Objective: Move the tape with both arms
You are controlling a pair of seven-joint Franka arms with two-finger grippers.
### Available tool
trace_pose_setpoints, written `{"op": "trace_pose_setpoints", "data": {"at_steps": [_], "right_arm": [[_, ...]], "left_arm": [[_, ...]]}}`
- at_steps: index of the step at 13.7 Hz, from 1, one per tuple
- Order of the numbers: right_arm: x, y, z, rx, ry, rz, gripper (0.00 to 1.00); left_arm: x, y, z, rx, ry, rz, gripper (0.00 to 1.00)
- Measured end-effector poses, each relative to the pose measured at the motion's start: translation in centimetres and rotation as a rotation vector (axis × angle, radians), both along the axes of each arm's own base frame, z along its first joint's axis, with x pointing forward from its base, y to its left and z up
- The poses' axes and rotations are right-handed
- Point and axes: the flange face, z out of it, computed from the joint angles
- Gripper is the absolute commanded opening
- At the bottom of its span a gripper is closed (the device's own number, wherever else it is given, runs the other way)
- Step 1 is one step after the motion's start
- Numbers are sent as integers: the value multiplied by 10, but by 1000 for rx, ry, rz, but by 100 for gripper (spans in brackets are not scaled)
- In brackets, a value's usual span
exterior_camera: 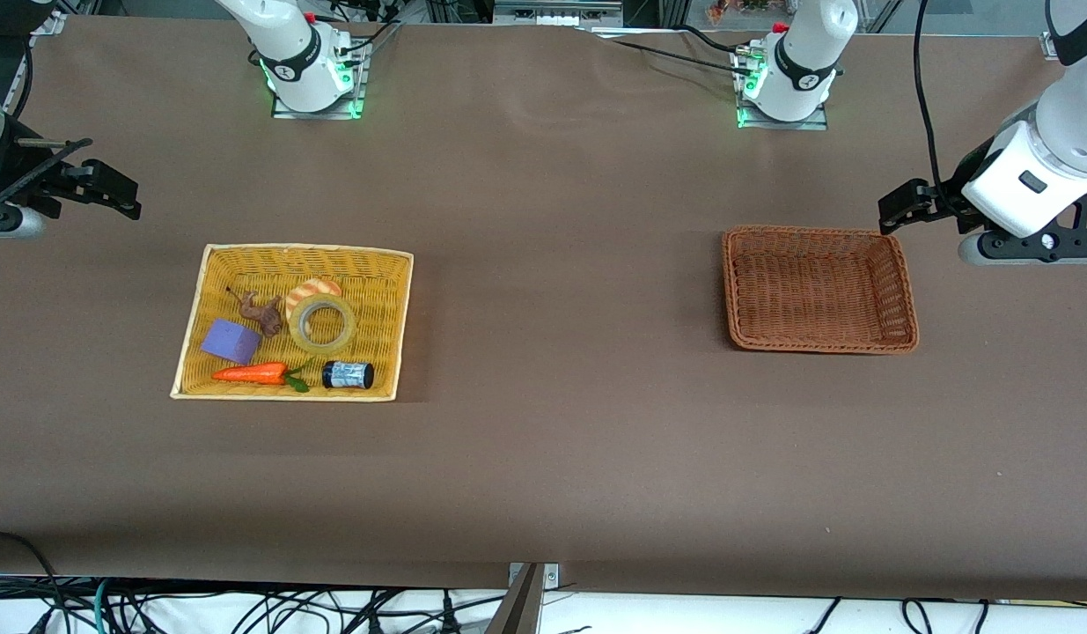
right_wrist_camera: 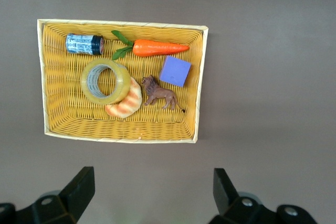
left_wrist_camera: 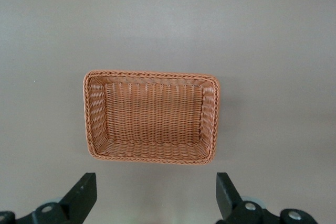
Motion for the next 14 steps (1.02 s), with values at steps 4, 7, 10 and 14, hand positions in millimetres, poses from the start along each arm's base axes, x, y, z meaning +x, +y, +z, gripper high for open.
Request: {"op": "trace_pose_setpoints", "data": {"at_steps": [4,7,10,14], "right_arm": [[5,-1,-5,0,8,-2,100],[6,-1,-4,1,4,-1,100],[6,-1,-4,1,4,-2,100],[6,-1,-4,1,4,-2,100]], "left_arm": [[1,4,-1,1,4,8,100],[0,4,-1,1,5,8,100],[0,4,-1,1,6,8,100],[0,4,-1,1,7,7,100]]}}
